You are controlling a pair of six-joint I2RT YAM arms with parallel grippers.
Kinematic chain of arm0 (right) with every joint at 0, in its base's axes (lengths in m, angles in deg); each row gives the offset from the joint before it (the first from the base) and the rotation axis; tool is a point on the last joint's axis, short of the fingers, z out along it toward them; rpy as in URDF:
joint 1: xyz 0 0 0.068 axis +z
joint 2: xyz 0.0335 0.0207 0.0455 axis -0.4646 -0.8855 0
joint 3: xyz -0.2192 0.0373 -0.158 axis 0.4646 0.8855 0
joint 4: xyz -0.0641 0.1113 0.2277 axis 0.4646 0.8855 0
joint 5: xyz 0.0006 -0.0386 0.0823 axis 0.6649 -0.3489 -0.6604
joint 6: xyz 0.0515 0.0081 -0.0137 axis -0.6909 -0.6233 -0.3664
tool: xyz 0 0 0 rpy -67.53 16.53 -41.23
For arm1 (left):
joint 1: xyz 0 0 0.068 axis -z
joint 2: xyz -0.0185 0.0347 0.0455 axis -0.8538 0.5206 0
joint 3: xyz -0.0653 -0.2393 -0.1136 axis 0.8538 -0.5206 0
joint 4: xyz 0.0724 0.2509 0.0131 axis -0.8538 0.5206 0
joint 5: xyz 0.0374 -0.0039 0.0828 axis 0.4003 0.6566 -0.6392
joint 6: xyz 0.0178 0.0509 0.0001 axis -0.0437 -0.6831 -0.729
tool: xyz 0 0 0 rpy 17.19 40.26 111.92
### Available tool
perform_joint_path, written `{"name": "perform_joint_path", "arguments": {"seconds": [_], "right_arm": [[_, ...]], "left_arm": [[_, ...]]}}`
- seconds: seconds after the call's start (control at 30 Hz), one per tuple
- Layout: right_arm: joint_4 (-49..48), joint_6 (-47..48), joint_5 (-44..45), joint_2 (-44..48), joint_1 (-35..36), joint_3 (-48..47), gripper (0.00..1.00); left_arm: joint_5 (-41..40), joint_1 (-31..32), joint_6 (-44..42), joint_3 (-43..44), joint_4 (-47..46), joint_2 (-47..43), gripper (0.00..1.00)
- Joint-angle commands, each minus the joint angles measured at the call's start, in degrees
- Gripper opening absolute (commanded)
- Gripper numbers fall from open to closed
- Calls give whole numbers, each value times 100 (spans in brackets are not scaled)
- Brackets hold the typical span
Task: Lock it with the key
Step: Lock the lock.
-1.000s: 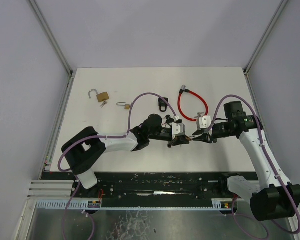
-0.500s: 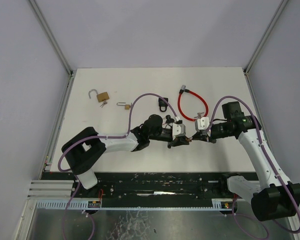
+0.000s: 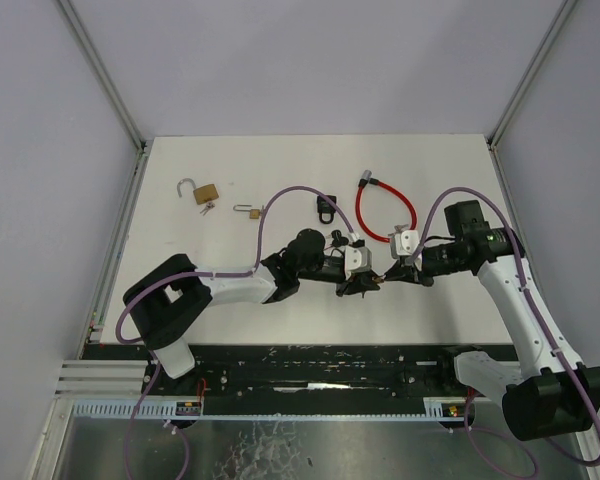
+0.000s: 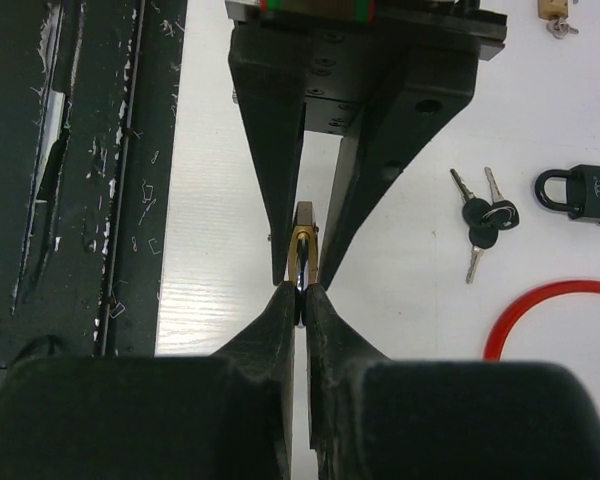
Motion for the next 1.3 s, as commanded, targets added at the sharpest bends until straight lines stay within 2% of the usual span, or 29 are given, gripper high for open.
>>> {"name": "perform_joint_path", "arguments": {"seconds": [0.0, 0.3, 0.63, 0.8, 1.27], "right_arm": [[190, -354, -302, 69, 43, -425, 0], [545, -403, -631, 36, -106, -677, 0], [656, -350, -874, -146, -117, -625, 0], [687, -349, -941, -183, -122, -664, 0], [512, -614, -986, -137, -144, -699, 0]], "left_arm": [[86, -82, 212, -32, -701, -170, 26], [448, -374, 956, -750, -2619, -295, 46], [480, -378, 1060, -777, -2926, -206, 41], [557, -379, 1075, -651, -2704, -166, 35], [551, -366, 974, -487, -2365, -70, 33]]}}
